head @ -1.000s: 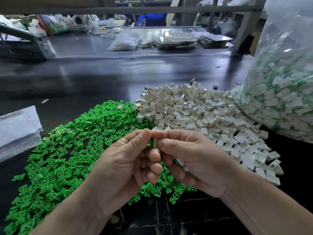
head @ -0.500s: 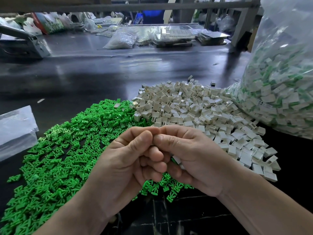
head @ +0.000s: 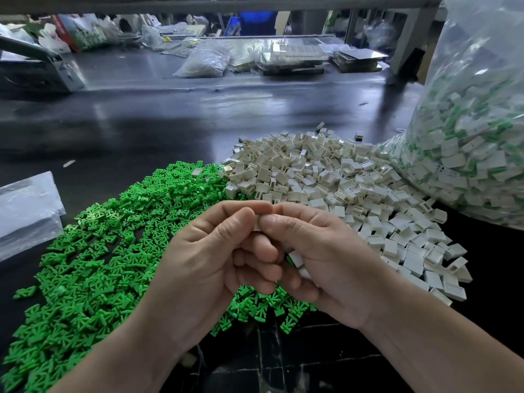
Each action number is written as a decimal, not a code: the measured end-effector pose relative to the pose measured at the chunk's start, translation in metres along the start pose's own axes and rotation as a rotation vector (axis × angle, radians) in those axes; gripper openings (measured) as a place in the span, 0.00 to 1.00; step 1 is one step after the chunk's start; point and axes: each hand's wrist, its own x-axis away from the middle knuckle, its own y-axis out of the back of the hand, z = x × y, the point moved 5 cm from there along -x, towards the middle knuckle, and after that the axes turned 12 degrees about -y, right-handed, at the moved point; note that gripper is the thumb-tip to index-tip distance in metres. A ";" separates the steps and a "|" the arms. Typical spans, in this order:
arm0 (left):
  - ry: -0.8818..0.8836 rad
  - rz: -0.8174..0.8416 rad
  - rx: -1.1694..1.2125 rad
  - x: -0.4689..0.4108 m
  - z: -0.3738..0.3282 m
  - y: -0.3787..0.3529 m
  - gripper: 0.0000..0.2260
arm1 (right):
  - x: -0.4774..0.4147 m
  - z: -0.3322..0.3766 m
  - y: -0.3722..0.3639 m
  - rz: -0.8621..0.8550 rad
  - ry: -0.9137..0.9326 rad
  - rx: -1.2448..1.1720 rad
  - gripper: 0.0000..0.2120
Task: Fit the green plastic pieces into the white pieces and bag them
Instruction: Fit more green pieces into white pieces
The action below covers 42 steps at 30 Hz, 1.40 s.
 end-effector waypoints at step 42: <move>-0.274 0.106 -1.507 0.000 -0.046 0.030 0.20 | -0.005 -0.001 0.015 -0.031 -0.149 -0.155 0.09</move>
